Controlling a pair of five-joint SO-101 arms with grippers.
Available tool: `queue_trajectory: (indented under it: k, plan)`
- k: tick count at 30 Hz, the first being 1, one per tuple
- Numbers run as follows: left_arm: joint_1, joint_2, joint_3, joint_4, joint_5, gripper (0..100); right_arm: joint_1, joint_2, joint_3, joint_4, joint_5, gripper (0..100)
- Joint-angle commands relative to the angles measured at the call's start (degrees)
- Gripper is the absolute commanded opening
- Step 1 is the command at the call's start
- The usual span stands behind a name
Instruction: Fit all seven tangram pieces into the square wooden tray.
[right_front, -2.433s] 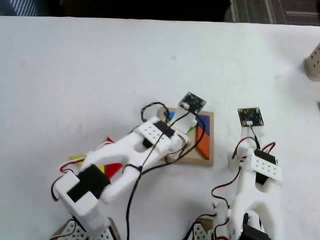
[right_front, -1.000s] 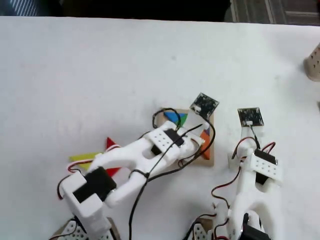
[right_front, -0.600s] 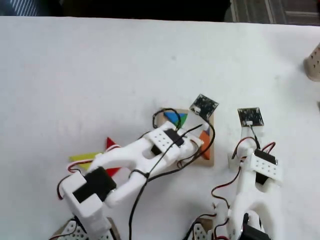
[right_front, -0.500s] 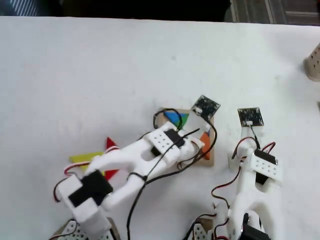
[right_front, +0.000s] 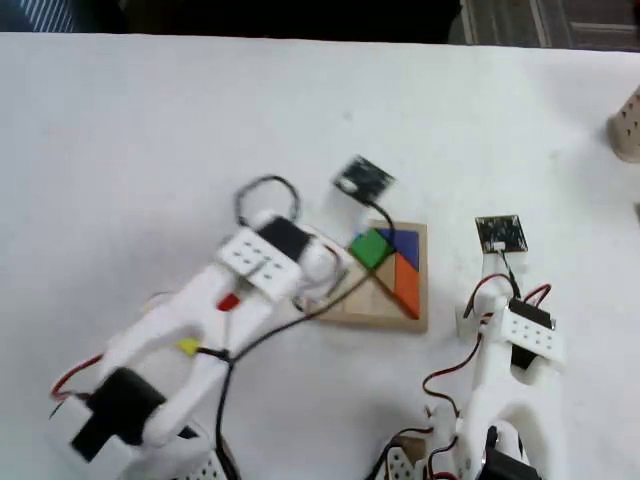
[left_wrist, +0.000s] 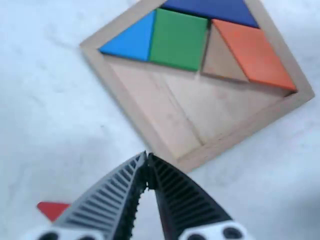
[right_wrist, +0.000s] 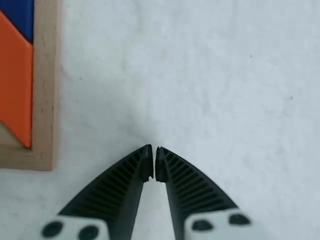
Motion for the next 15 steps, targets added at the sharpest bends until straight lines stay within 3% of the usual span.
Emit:
queue_trajectory:
  k: [1,8,15]
  plan:
    - [-7.0,-6.0,0.1,3.3,-5.2,2,-0.5,-2.2,-0.4,0.7,0.5,2.1]
    - [-19.3,-18.2,14.3,0.4,-11.7,3,-0.5,-2.2,-0.4,0.7,0.5,2.1]
    - [-26.8,-33.3,32.8,-6.2,-11.3,3,-0.5,-2.2,-0.4,0.7,0.5,2.1]
